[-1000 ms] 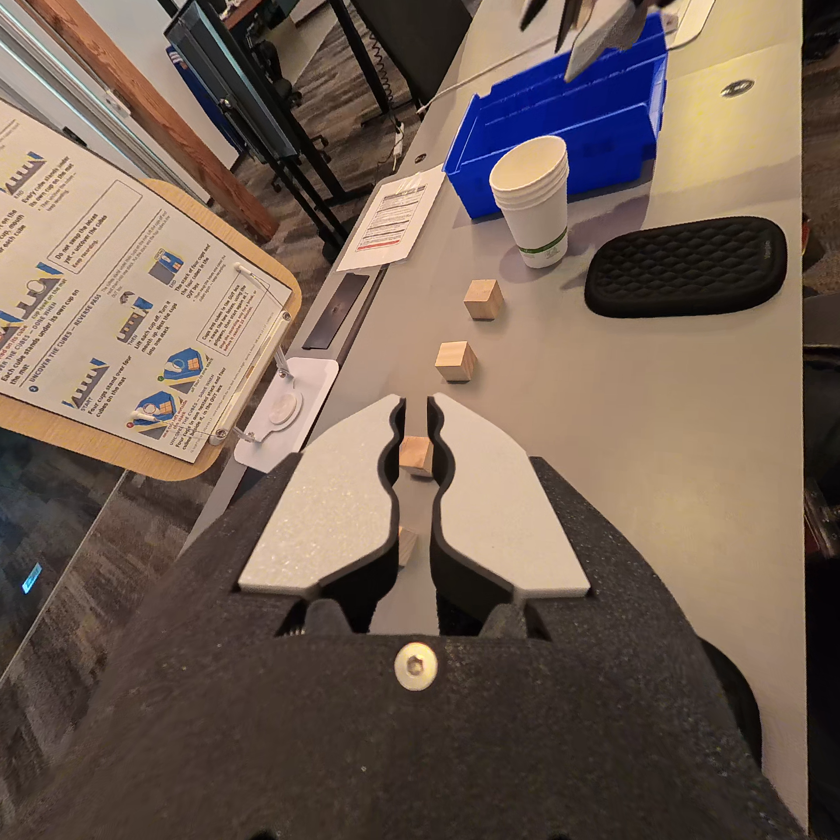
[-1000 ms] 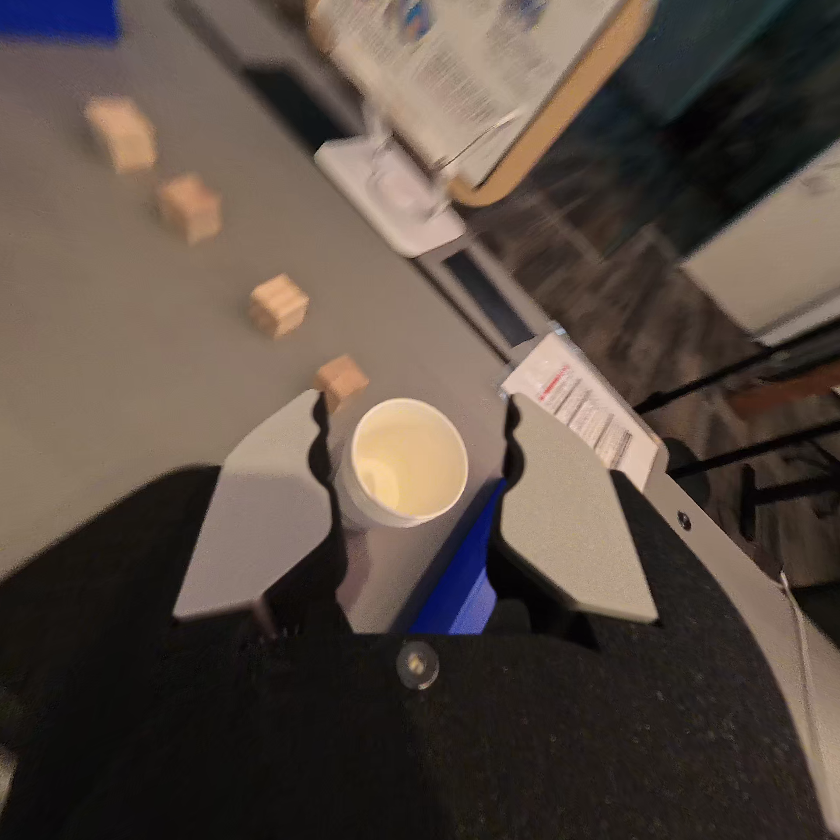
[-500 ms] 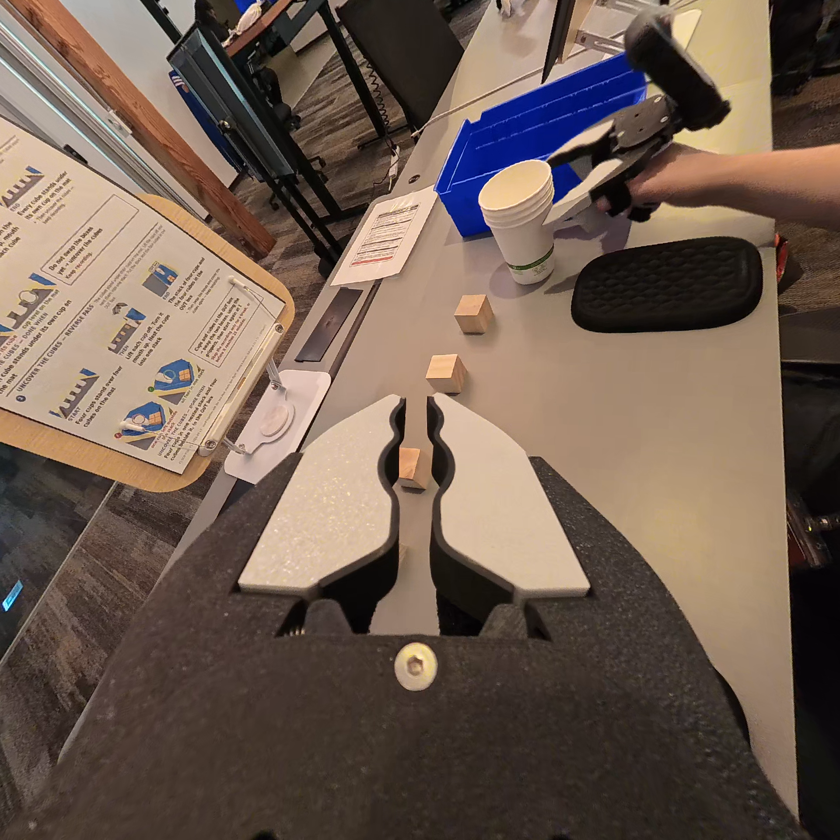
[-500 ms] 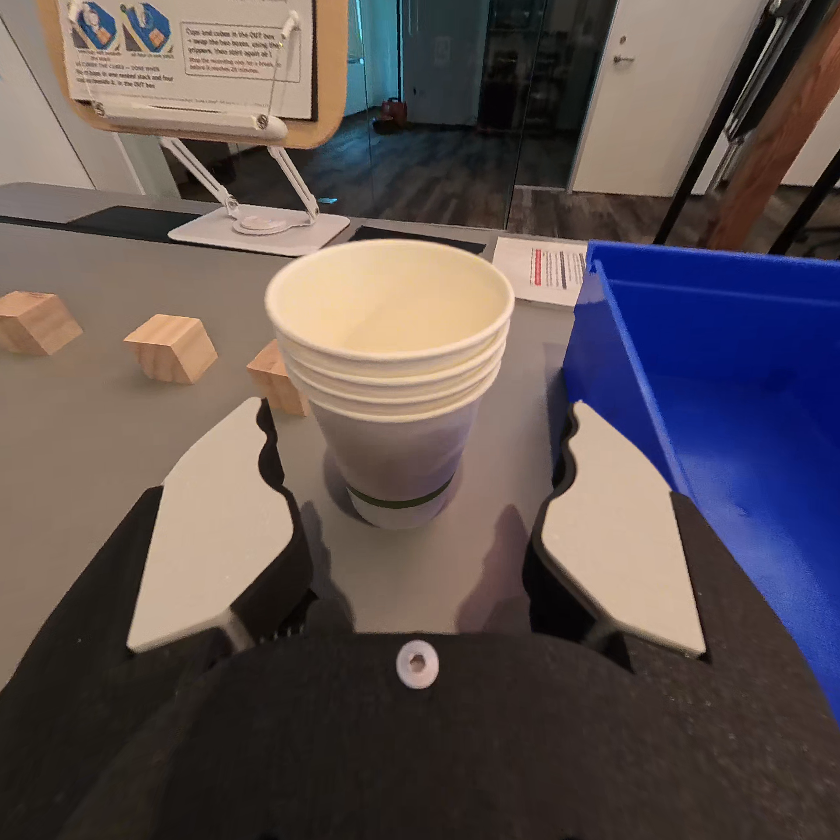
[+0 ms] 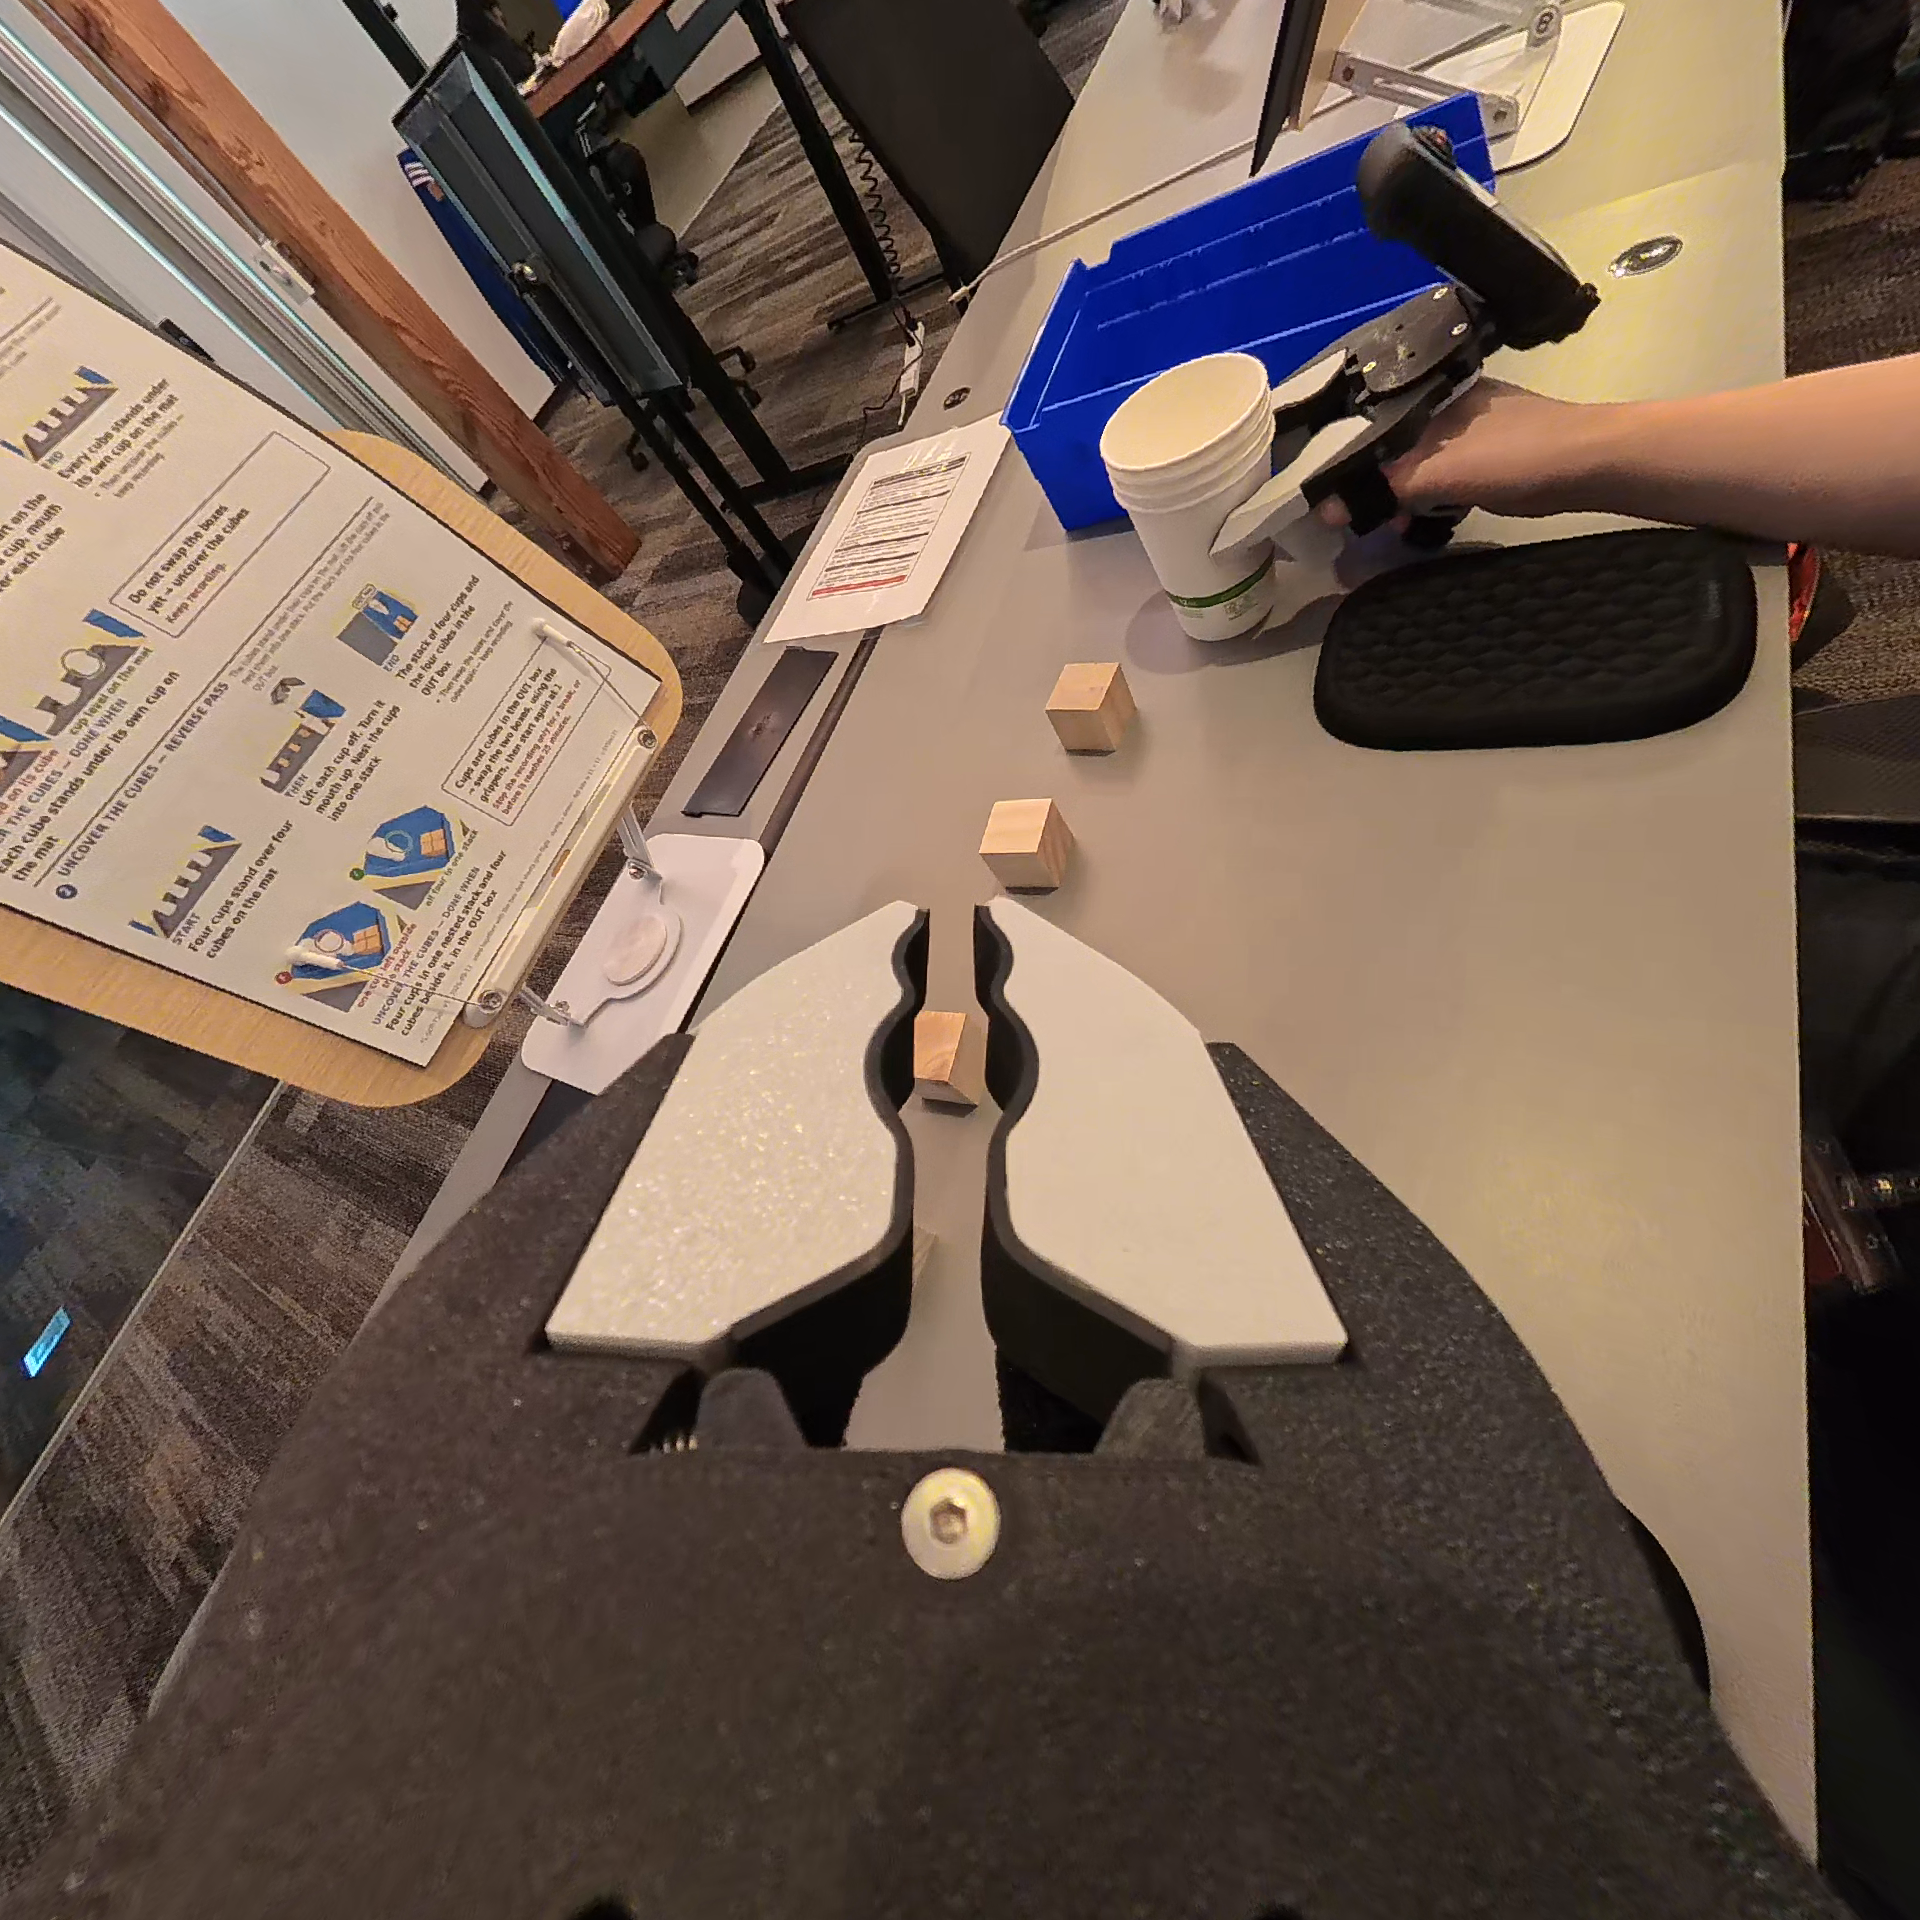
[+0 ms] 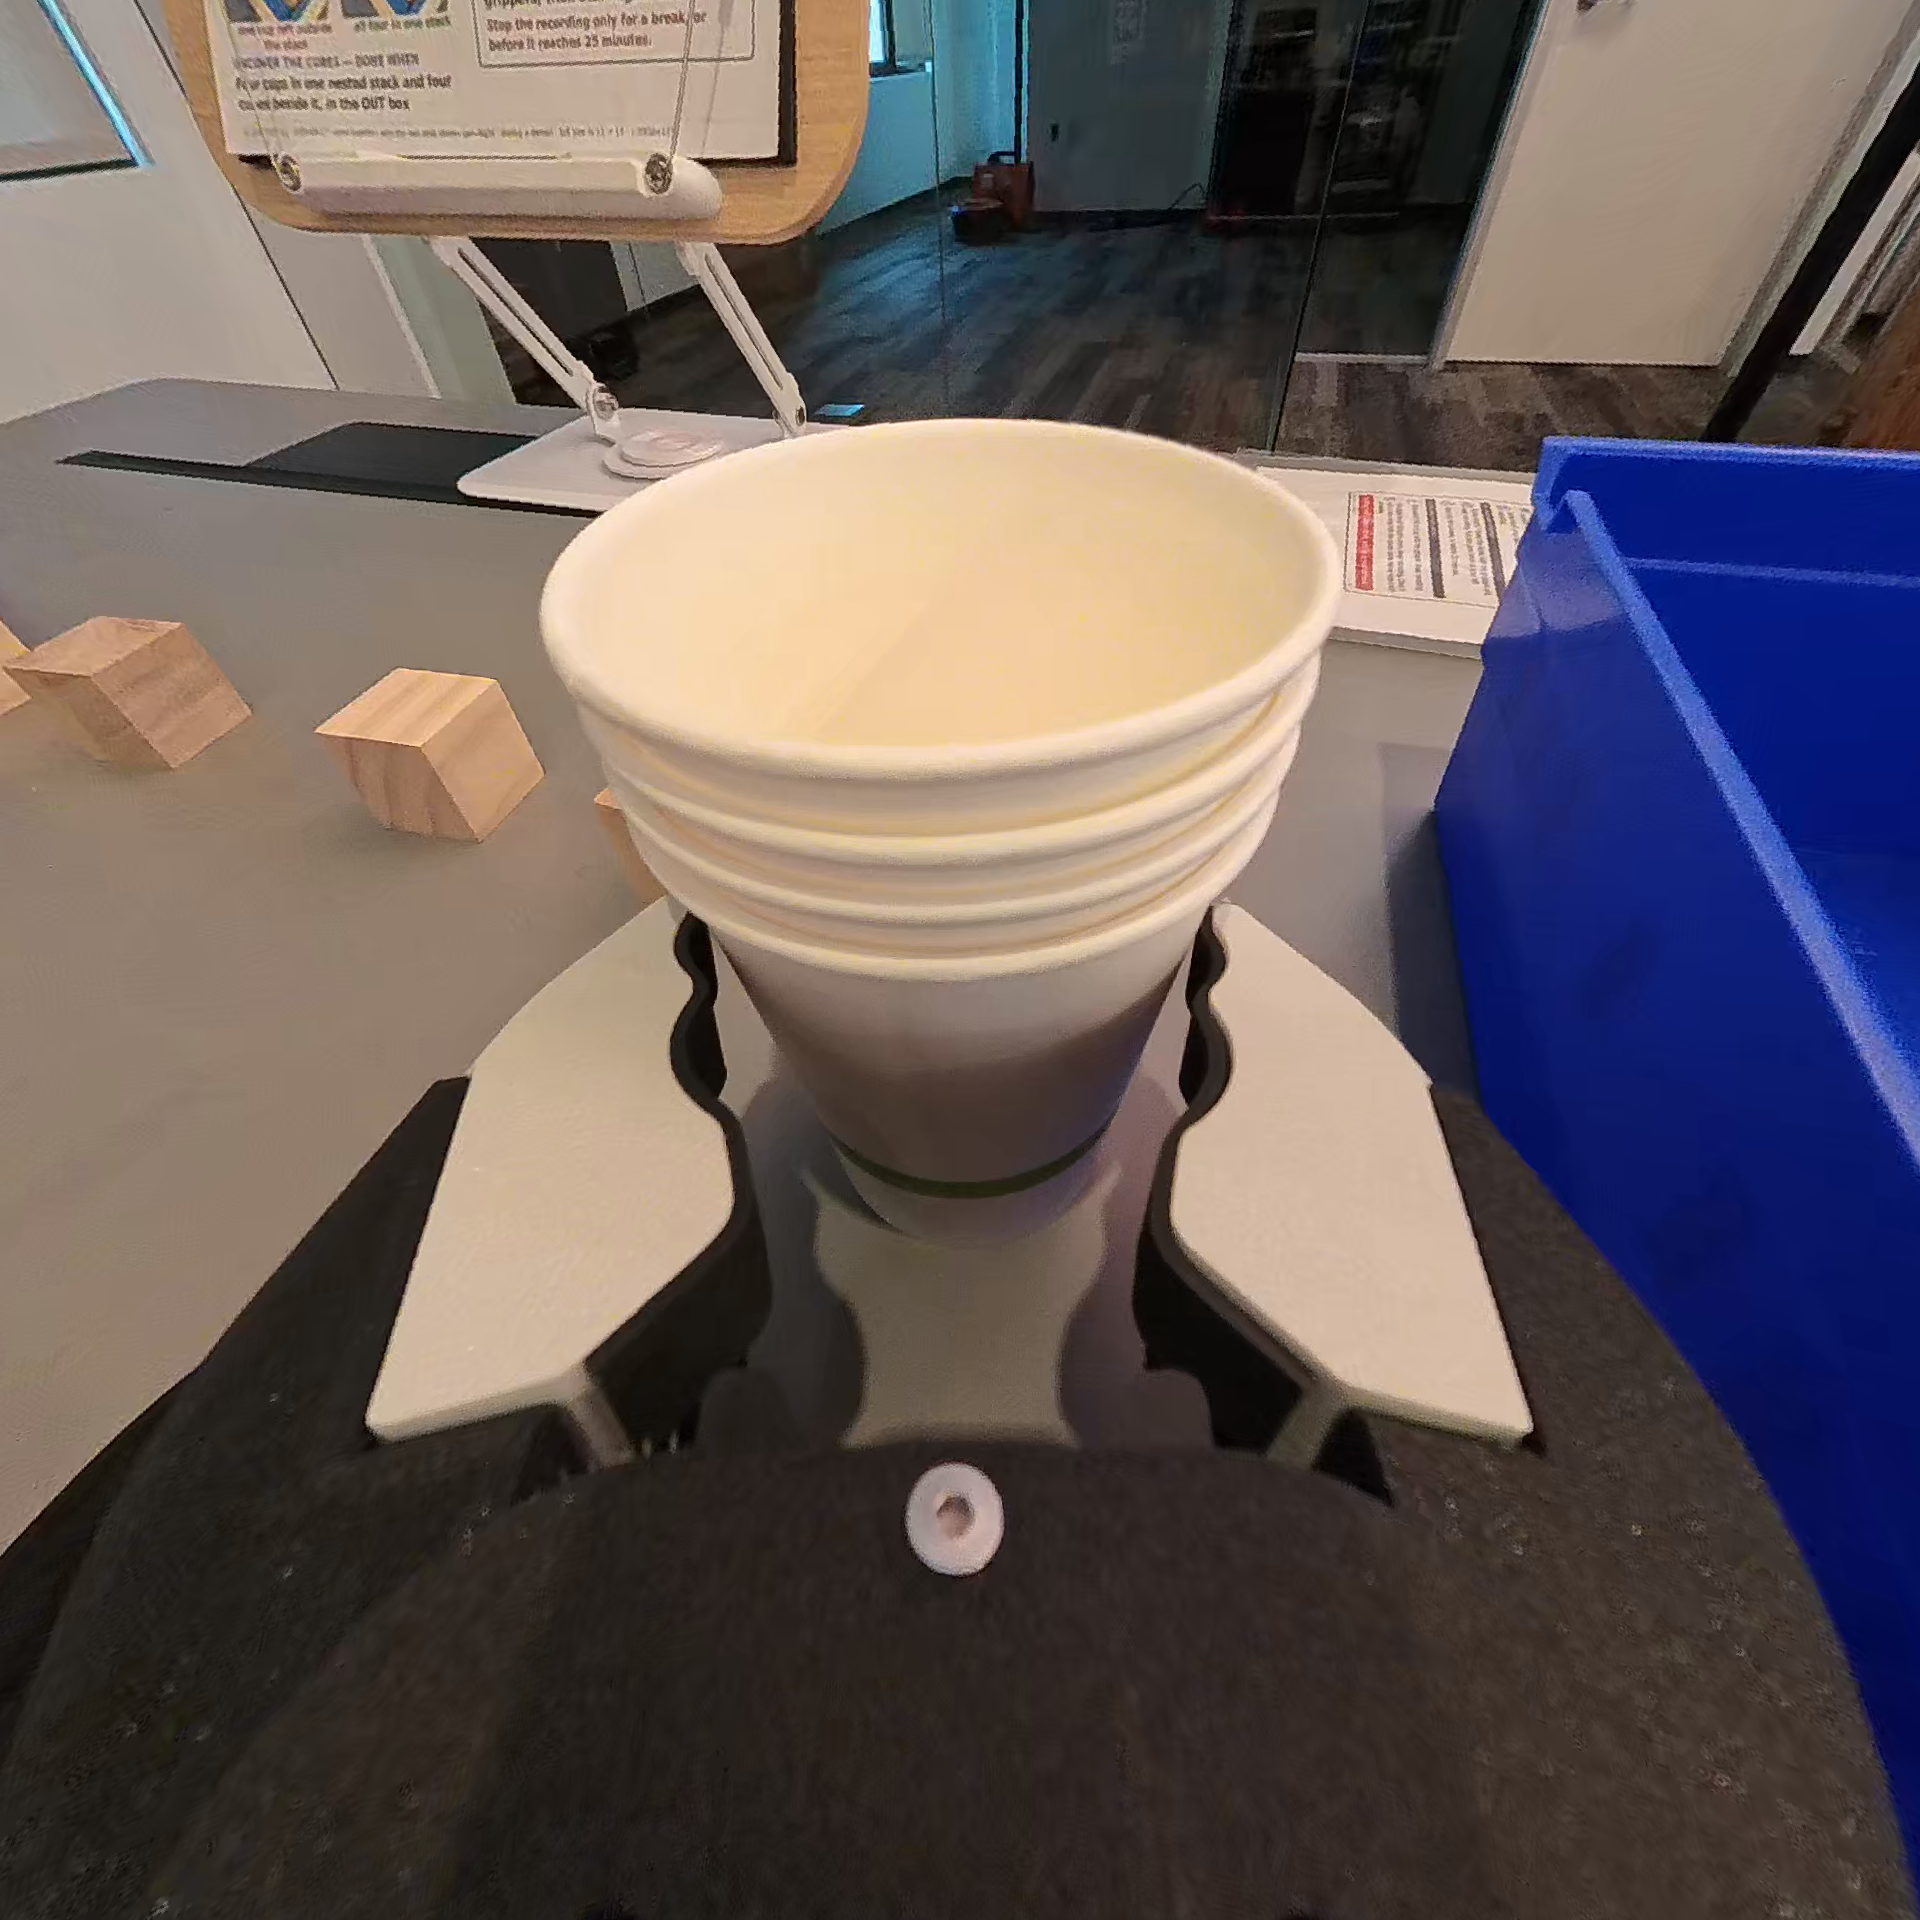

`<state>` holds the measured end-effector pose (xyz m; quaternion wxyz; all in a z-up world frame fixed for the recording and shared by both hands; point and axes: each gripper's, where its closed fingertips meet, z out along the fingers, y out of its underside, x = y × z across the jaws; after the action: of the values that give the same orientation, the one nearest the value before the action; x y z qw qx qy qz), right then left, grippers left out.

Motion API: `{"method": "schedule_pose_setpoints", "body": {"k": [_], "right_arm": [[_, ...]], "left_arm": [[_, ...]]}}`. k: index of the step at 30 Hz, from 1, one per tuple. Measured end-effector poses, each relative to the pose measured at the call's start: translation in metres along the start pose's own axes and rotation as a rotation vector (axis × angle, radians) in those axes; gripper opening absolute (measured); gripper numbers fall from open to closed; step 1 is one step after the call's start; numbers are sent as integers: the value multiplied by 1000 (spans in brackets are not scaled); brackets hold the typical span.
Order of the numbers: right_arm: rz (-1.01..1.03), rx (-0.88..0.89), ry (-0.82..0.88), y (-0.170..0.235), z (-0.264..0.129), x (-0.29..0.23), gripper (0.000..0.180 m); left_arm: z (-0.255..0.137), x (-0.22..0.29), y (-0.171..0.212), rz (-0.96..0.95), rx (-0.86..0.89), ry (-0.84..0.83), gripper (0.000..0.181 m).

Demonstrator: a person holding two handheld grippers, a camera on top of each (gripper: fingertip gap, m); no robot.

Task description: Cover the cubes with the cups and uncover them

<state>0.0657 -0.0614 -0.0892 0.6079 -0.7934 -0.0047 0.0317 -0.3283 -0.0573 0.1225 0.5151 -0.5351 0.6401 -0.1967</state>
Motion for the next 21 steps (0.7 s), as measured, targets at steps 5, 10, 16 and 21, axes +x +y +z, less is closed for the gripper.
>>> {"method": "schedule_pose_setpoints", "body": {"k": [5,10,16,21], "right_arm": [[-7,-4,-6,-1,0,0,85],[-31,31,-13,-12,-4,-3,84],[-56,92,-28,-50,-21,-9,84],[-76,167,-25,-84,-39,-2,84]], "left_arm": [[1,-2,3,-15,2,-2,7],[0,-2,5,-31,10,-2,7],[-3,0,6,-40,20,-6,7],[-2,1,6,-46,26,-3,7]]}}
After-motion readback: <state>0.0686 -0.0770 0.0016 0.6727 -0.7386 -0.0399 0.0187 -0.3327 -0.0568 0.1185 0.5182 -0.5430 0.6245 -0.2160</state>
